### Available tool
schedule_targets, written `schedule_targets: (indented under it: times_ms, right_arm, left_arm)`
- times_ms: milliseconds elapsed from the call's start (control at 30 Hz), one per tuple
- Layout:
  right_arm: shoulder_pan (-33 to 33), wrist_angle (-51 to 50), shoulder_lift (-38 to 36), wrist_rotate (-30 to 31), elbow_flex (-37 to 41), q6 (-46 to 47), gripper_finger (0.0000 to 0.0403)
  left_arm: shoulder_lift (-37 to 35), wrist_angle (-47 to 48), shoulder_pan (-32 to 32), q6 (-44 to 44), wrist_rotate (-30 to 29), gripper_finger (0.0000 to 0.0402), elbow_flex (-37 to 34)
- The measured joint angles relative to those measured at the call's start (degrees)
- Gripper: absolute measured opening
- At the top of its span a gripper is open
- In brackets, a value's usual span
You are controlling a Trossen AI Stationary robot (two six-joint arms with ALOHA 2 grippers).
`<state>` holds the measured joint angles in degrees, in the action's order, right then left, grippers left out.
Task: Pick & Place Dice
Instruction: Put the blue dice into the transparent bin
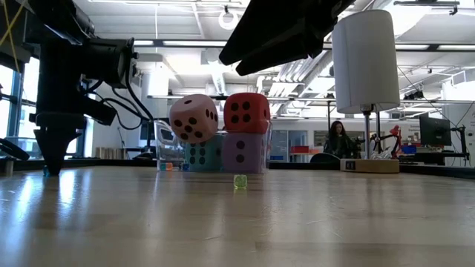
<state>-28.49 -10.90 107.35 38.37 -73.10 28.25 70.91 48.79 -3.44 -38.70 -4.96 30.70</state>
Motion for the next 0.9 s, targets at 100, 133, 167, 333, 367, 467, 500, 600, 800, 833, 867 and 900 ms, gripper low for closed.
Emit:
schedule_targets:
  times_ms: [100, 133, 167, 333, 367, 467, 500, 600, 800, 833, 867, 900]
  right_arm:
    - [0.0, 0.0, 0.0, 0.0, 0.0, 0.0, 0.0215]
    - [0.0, 0.0, 0.0, 0.0, 0.0, 0.0, 0.0215]
    - [0.0, 0.0, 0.0, 0.0, 0.0, 0.1, 0.0215]
    - [0.0, 0.0, 0.0, 0.0, 0.0, 0.1, 0.0215]
    - [0.0, 0.0, 0.0, 0.0, 0.0, 0.1, 0.0215]
    - [0.0, 0.0, 0.0, 0.0, 0.0, 0.2, 0.0215]
    - [0.0, 0.0, 0.0, 0.0, 0.0, 0.2, 0.0215]
    - [0.0, 0.0, 0.0, 0.0, 0.0, 0.0, 0.0215]
    - [0.1, 0.0, 0.0, 0.1, 0.0, -2.6, 0.0215]
    - [0.1, 0.0, 0.0, 0.1, 0.0, -3.1, 0.0215]
    - [0.2, 0.0, 0.0, 0.1, 0.0, -3.6, 0.0215]
    - [0.3, 0.0, 0.0, 0.1, 0.0, -4.2, 0.0215]
  left_arm:
    - [0.0, 0.0, 0.0, -0.3, 0.1, 0.0097, 0.0]
    - [0.0, 0.0, 0.0, -0.4, 0.2, 0.0091, 0.0]
    - [0.0, 0.0, 0.0, -0.4, 0.3, 0.0085, 0.0]
    - [0.0, 1.0, 0.0, -0.2, 0.6, 0.0048, 0.0]
    - [0.0, 1.1, 0.0, 0.1, 0.7, 0.0044, -0.1]
    - [0.0, 1.0, 0.1, 1.5, 0.7, 0.0043, -0.1]
    - [0.0, 0.9, 0.2, 1.6, 0.6, 0.0043, -0.1]
    - [0.0, 0.0, 1.3, 2.6, 0.1, 0.0044, -0.1]
    - [-0.2, 0.5, 4.4, 5.7, -1.5, 0.0047, 4.9]
    - [-0.4, 1.2, 5.2, 5.9, -3.0, 0.0047, 6.3]
    - [-0.3, 1.4, 5.9, 6.1, -4.4, 0.0047, 7.8]
    - [-0.3, 1.6, 6.6, 6.6, -5.5, 0.0047, 9.4]
